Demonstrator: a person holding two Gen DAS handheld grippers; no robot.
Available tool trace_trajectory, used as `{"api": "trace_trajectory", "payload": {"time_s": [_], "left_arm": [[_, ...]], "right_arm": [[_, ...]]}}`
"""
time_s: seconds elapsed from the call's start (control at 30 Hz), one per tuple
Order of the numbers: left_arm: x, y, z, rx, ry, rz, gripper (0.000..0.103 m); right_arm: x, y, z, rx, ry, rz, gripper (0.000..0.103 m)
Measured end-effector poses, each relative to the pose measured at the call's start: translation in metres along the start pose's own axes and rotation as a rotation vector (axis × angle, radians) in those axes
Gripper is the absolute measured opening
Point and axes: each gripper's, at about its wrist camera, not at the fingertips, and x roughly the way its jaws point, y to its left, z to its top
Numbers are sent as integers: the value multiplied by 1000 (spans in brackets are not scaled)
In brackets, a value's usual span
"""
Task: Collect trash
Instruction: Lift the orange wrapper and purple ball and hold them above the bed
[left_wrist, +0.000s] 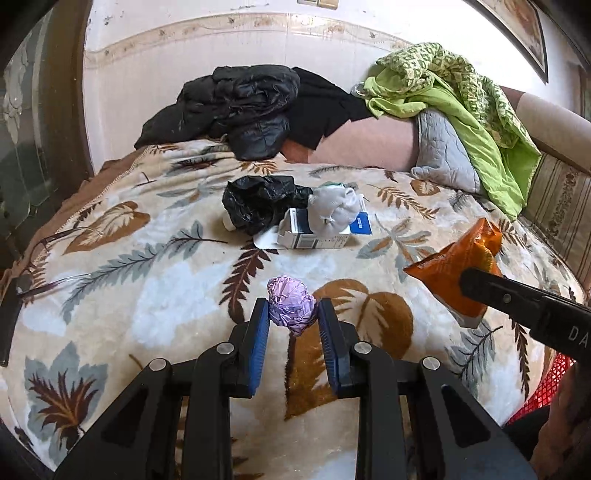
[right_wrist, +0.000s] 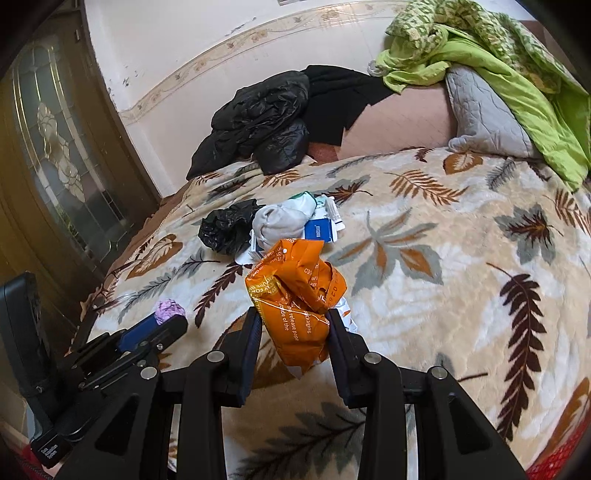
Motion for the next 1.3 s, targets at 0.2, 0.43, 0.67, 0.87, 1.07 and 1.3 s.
{"api": "trace_trajectory", "payload": {"time_s": [0.2, 0.43, 0.67, 0.87, 1.07, 1.3], "left_arm": [[1, 0, 1, 16, -16, 37, 26], [4, -4, 2, 37, -21, 50, 26], [5, -3, 3, 38, -23, 54, 26], [6, -4, 3, 40, -23, 56, 26], [9, 0, 8, 42, -23, 64, 26], [10, 2, 9, 53, -30, 76, 26]], "right_arm": [[-2, 0, 0, -3, -6, -8, 38], [-1, 8, 1, -4, 4, 22, 38], [-1, 14, -1, -46, -9, 17, 38], [5, 12, -1, -38, 3, 17, 38], [9, 16, -1, -45, 8, 28, 38], [15, 18, 0, -45, 16, 37, 38]]}}
